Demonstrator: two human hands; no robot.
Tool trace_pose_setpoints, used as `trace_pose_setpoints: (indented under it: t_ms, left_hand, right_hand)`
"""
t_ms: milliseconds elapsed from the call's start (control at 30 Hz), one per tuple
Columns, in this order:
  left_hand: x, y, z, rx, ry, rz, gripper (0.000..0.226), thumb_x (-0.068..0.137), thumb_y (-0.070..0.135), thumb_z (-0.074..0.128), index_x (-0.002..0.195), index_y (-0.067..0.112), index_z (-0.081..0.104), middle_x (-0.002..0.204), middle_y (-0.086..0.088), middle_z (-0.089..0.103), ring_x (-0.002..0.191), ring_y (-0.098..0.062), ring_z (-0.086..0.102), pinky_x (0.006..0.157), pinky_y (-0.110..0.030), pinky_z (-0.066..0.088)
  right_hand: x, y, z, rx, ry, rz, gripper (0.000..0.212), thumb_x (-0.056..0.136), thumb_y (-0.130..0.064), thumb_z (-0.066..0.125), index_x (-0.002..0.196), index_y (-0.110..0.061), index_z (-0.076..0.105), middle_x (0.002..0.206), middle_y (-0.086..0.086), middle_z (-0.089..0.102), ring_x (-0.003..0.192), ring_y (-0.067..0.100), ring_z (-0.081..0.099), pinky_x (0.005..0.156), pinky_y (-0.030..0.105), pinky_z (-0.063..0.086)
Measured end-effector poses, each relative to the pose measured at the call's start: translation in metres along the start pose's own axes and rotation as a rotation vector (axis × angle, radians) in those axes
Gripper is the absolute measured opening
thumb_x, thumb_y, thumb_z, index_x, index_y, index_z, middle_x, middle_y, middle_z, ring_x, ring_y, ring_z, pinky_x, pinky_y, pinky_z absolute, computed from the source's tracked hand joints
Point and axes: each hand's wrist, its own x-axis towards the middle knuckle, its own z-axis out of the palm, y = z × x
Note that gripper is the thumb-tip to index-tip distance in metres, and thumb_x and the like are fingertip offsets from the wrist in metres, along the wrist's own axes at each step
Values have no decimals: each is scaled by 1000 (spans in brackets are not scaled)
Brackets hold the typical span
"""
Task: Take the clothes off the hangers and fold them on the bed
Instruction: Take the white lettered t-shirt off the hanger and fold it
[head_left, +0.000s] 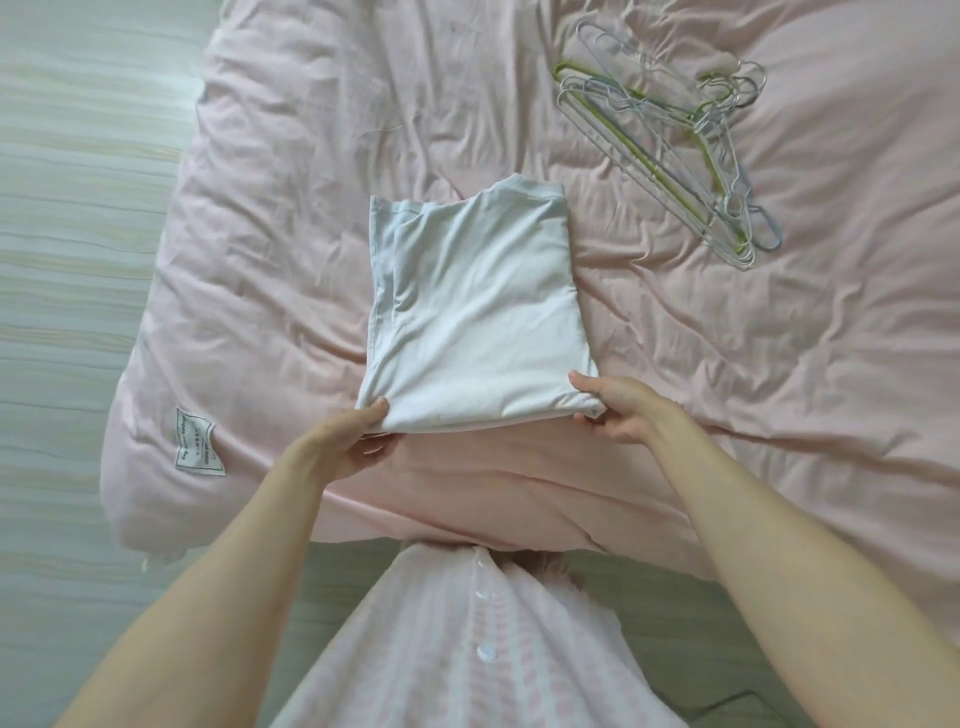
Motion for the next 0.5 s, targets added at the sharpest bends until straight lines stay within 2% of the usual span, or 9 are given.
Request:
trace_pose_setpoints:
  t_ms: [133,233,267,367,500]
  left_hand:
    - [-26,-24,-1,62,-49,-185,13,91,10,59,100,1,54,83,-12,60,67,-17,65,50,-21,55]
    - [-39,-28,1,69,-105,-272,12,90,8,60,94,-2,56,75,-12,60,57,-16,66,46,-19,52]
    - [-42,-26,2,76,-123,-282,11,90,8,60,91,-2,57,71,-12,61,56,-16,66,45,-18,52]
    - [-50,-10,10,77,-147,-229,11,90,10,59,84,1,56,60,-10,60,47,-12,61,43,-16,51]
    - [-57,26,19,-60,-152,-119,15,93,14,53,82,3,54,57,-8,58,49,-14,62,39,-15,48]
  right_hand:
    - [-24,24,-30,-173,-24,172,7,91,-16,60,91,-9,62,76,1,66,70,11,58,53,19,51]
    - [-35,31,-44,-208,-62,239,8,90,-16,62,87,-9,65,63,-1,70,69,11,61,66,18,50]
    - [-38,29,-47,-197,-70,251,10,90,-17,62,86,-9,65,60,1,69,64,11,64,63,17,51]
    - [-48,13,-49,-158,-57,229,17,90,-21,63,79,-9,64,54,3,66,43,10,62,39,14,48]
    - [-52,-22,-47,-59,-107,188,31,92,-23,57,68,-6,68,52,2,64,38,6,58,32,12,40]
